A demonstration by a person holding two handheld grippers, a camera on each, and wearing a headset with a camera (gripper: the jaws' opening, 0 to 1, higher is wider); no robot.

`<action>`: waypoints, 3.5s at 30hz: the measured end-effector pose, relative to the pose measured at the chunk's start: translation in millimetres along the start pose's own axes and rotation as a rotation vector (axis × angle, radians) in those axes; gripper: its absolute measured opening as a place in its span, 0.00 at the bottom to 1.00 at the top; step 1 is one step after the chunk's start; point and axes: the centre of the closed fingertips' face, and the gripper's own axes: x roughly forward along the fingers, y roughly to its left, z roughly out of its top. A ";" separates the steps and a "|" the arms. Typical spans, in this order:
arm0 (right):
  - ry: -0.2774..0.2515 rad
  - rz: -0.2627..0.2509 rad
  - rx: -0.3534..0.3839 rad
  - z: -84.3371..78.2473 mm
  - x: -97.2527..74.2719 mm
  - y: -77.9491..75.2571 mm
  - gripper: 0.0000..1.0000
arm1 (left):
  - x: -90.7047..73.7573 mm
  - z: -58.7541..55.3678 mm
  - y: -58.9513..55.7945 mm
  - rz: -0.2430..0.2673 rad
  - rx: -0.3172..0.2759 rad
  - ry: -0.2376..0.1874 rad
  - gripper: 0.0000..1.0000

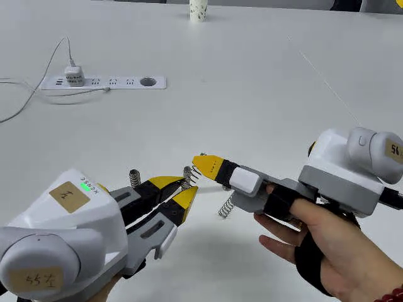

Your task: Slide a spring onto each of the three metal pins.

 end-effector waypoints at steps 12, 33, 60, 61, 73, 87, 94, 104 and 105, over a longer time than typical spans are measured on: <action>-0.010 0.032 -0.044 0.4 -0.6 7.0 0.11 | -0.3 -5.8 0.6 0.008 -0.011 0.058 0.15; 0.011 -0.054 -0.603 14.4 18.8 -0.3 0.11 | -14.5 -27.7 1.5 0.025 -0.012 0.176 0.39; 0.032 -0.099 -0.714 12.5 55.2 -29.5 0.11 | -20.9 -36.3 0.1 0.019 -0.041 0.196 0.55; 0.028 -0.098 -0.720 13.2 55.4 -28.8 0.11 | -21.3 -36.7 0.5 0.021 -0.040 0.198 0.55; 0.058 -0.123 -0.806 2.1 53.9 -33.7 0.11 | -22.0 -38.1 -0.6 0.020 -0.044 0.200 0.55; 0.099 -0.160 -0.839 -9.8 55.5 -42.4 0.12 | -22.9 -39.8 -2.2 0.018 -0.045 0.210 0.53; 0.119 -0.169 -0.844 -12.6 56.0 -46.7 0.12 | -23.3 -40.7 -2.7 0.017 -0.046 0.213 0.52; 0.168 -0.185 -0.860 -23.3 57.2 -57.1 0.12 | -24.4 -43.2 -2.4 0.021 -0.050 0.215 0.51; 0.170 -0.185 -0.860 -23.3 57.5 -57.6 0.12 | -24.8 -44.3 -2.7 0.021 -0.050 0.219 0.51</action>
